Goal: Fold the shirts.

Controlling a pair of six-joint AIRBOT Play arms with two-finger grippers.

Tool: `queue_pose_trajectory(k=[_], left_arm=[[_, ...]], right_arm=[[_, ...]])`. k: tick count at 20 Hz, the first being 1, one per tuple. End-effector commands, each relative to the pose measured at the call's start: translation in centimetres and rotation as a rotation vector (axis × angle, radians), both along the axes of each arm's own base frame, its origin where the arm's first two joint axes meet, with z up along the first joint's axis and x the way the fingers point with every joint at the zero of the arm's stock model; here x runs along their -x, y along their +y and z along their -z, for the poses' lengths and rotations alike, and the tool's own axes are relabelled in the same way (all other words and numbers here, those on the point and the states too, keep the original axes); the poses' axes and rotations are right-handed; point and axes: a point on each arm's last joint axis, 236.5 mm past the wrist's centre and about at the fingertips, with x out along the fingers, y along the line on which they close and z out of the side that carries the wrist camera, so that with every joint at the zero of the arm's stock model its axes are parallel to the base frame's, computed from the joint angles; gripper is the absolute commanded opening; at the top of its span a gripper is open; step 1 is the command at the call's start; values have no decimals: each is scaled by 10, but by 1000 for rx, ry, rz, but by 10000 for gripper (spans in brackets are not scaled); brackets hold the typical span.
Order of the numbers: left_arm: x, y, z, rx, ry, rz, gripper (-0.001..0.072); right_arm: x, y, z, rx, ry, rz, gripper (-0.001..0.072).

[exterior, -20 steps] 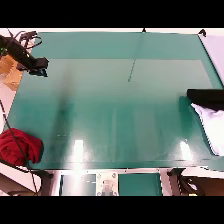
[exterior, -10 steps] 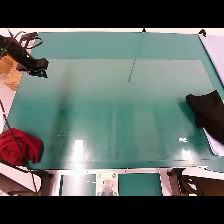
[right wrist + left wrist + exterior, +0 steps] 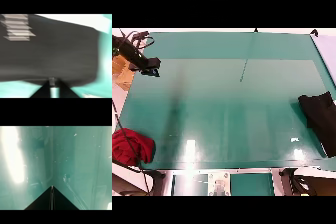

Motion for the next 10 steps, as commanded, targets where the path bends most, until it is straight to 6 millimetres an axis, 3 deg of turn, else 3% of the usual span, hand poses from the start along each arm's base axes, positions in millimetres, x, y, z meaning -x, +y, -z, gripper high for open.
queue_pose_trajectory(k=[1, 3, 5, 8, 10], left_arm=[[9, -4, -8, 22, 21, -23, 24], [18, -10, -24, 27, -4, -23, 24], [39, -20, -40, 28, -29, -16, 24], [86, -46, -45, 33, -43, 22, 24], [122, -65, -34, 44, -36, 33, 24]], right_arm=[[-111, 39, -53, 22, -328, -237, 21], [-150, 83, -69, 42, -402, -408, 19], [-163, 132, -70, 43, -401, -582, 18], [-147, 202, -42, 17, -388, -720, 17], [-114, 246, -9, -23, -364, -787, 18]])
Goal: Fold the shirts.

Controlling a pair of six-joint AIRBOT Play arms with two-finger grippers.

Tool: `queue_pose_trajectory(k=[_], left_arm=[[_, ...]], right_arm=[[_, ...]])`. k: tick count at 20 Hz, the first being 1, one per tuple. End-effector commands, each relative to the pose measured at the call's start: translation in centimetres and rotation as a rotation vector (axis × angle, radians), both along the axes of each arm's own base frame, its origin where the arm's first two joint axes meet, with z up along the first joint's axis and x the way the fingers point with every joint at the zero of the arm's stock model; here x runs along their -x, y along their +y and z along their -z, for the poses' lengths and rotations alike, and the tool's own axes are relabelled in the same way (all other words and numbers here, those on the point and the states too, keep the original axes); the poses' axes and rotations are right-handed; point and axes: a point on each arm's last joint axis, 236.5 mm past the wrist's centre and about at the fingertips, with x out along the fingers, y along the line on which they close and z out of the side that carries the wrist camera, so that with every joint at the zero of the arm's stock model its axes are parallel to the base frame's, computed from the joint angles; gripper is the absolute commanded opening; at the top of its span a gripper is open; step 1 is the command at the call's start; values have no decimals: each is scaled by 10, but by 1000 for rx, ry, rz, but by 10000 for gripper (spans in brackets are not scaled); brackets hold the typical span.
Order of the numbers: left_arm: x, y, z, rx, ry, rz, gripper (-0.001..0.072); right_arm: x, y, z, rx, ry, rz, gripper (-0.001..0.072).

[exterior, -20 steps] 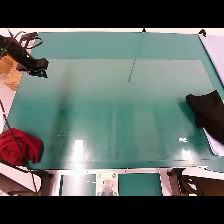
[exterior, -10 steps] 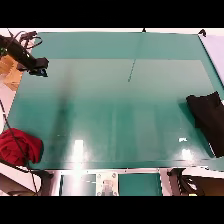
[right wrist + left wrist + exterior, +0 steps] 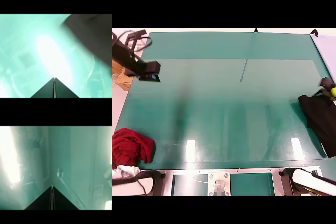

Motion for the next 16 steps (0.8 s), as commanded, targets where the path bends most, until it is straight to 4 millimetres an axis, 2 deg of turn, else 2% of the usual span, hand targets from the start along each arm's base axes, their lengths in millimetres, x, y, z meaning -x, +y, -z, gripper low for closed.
queue_pose_trajectory(k=[1, 2, 4, 7, 10, 16], left_arm=[[58, -29, 13, 17, -6, 13, 24], [77, -38, 23, 23, 1, 18, 24], [109, -49, 42, 34, 23, 6, 25], [135, -50, 65, 32, 68, -5, 26], [138, -49, 75, 29, 85, -8, 25], [137, -49, 75, 30, 82, -9, 26]], right_arm=[[41, 79, 44, -18, 7, -167, 18], [61, 98, 61, -25, 25, -201, 18], [89, 123, 81, -28, 32, -254, 18], [100, 143, 85, -44, 6, -294, 19], [103, 146, 85, -49, 13, -303, 19], [103, 146, 85, -49, 13, -303, 20]])
